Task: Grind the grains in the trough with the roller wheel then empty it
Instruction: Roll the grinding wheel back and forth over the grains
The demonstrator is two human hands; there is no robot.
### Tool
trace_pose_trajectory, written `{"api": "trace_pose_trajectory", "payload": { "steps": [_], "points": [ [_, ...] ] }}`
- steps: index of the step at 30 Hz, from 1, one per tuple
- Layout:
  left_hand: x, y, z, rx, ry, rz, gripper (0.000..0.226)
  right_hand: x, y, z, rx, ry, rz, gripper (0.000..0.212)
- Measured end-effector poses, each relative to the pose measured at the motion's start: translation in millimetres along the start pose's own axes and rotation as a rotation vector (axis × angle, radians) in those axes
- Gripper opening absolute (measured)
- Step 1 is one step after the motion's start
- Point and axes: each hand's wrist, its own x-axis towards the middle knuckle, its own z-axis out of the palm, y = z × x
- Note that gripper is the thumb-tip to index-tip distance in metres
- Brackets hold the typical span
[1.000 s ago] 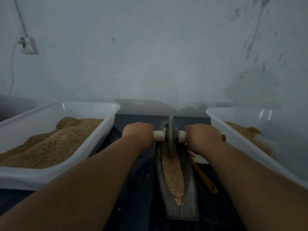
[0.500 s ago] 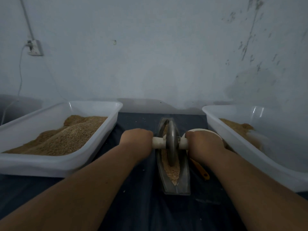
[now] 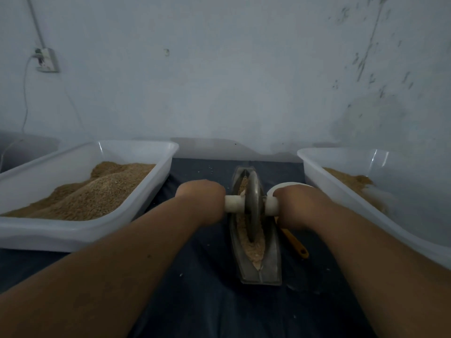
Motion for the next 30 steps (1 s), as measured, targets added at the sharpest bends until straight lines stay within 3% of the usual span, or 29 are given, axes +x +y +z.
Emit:
{"api": "trace_pose_trajectory", "payload": {
  "steps": [7,13,23,30],
  "points": [
    [51.5,-5.1,-8.7,0.005,-0.05,-0.03,0.033,51.2,9.7,-3.5,0.027,-0.051,-0.033,0.034],
    [61.9,-6.2,-8.7,0.024,-0.02,-0.023,0.031,64.0,16.0,1.1,0.063,-0.018,-0.032,0.031],
    [-3.5,-2.7,9.7,-0.034,0.08,-0.03,0.018,5.4,-0.2,6.6,-0.022,0.187,-0.04,0.018],
    [-38.7,-0.5,8.3,-0.055,0.057,-0.006,0.02,-34.1,-9.8,6.7,-0.085,0.197,0.001,0.03]
  ]
}}
